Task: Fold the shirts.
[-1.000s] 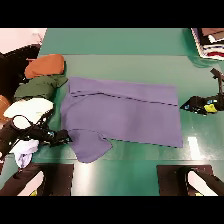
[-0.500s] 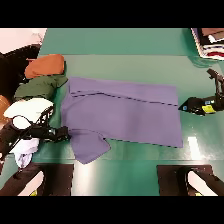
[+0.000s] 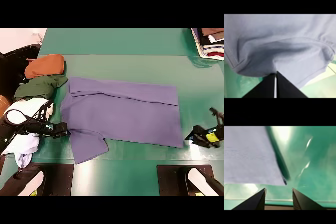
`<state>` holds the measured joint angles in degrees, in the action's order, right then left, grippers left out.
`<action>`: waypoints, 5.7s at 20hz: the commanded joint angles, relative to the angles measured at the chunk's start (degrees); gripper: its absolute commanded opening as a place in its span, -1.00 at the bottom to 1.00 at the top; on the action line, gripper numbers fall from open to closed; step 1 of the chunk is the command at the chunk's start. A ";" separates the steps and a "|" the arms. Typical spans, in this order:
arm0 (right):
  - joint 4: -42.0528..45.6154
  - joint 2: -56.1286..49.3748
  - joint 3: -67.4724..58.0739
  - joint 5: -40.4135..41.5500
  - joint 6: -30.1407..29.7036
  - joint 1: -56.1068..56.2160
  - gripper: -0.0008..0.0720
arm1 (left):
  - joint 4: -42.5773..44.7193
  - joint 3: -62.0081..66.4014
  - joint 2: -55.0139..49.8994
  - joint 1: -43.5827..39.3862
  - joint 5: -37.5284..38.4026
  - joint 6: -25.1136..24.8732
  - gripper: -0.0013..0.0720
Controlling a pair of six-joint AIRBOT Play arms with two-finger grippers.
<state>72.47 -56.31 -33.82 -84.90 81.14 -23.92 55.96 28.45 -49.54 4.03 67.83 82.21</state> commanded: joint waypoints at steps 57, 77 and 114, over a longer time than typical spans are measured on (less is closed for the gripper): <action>-20.87 -45.11 -41.86 1.22 -8.85 11.02 0.48 | 1.86 44.46 -34.60 -13.68 -8.72 0.63 -0.91; -30.97 -28.46 -67.95 0.52 -2.27 31.10 -0.95 | -3.89 63.52 -59.30 -33.70 -15.56 5.46 -0.91; -24.79 -38.91 -44.94 15.30 -2.71 42.16 0.78 | 5.79 65.88 -27.45 3.06 1.11 -0.20 -0.91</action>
<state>50.15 -96.95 -88.29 -71.55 76.44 25.02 61.76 94.32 -77.06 8.54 69.25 82.48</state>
